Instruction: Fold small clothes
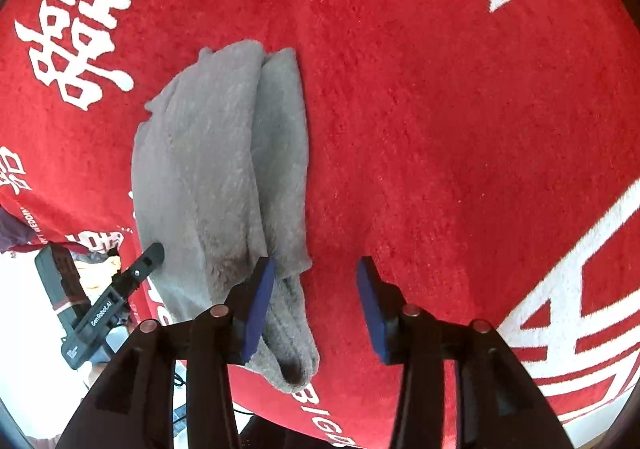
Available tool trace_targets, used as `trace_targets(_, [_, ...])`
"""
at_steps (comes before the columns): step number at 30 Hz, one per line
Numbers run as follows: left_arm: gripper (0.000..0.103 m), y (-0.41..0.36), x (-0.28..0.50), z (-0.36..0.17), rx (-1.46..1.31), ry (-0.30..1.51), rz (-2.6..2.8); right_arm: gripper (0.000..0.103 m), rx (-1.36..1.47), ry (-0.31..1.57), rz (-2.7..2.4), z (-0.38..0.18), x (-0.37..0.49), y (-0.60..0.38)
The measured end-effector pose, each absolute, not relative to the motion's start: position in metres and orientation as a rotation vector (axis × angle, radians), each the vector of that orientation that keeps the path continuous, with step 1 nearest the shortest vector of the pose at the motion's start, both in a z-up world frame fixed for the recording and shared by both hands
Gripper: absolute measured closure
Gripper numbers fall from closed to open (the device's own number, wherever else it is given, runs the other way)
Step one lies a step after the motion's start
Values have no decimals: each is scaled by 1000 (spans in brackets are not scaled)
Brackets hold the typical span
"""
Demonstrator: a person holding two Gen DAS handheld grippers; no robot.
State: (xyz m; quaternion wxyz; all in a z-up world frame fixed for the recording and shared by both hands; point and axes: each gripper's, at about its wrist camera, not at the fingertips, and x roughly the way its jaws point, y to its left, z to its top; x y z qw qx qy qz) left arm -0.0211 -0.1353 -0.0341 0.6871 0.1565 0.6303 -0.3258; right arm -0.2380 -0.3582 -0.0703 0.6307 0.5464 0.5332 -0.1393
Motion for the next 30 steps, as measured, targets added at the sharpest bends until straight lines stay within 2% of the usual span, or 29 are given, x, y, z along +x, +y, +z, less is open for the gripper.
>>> trace_targets(3, [16, -134, -20, -35, 353, 1407, -742, 55, 1242, 1217, -326, -67, -239, -358])
trace_targets(5, [15, -134, -19, -35, 351, 1411, -746, 51, 1229, 1216, -331, -65, -238, -357])
trace_targets(8, [4, -133, -16, -37, 370, 1427, -724, 50, 1219, 1214, -345, -63, -236, -357])
trace_targets(13, [4, -134, -14, -38, 372, 1443, -725, 45, 1195, 1205, -365, -55, -232, -358])
trace_targets(15, [1, -136, -14, -37, 391, 1441, -722, 44, 1187, 1199, -366, -53, -231, -359])
trace_targets(19, [1, -139, -12, -38, 406, 1453, -720, 38, 1170, 1189, -365, -49, -228, -363])
trace_targets(24, [1, -141, -11, -39, 413, 1465, -720, 37, 1113, 1175, -341, -42, -215, -365])
trace_targets(27, [1, -141, -9, -41, 405, 1481, -722, 29, 1085, 1181, -300, -41, -207, -366])
trace_targets(30, [1, -140, -5, -45, 379, 1509, -728, 28, 1084, 1193, -266, -44, -202, -367])
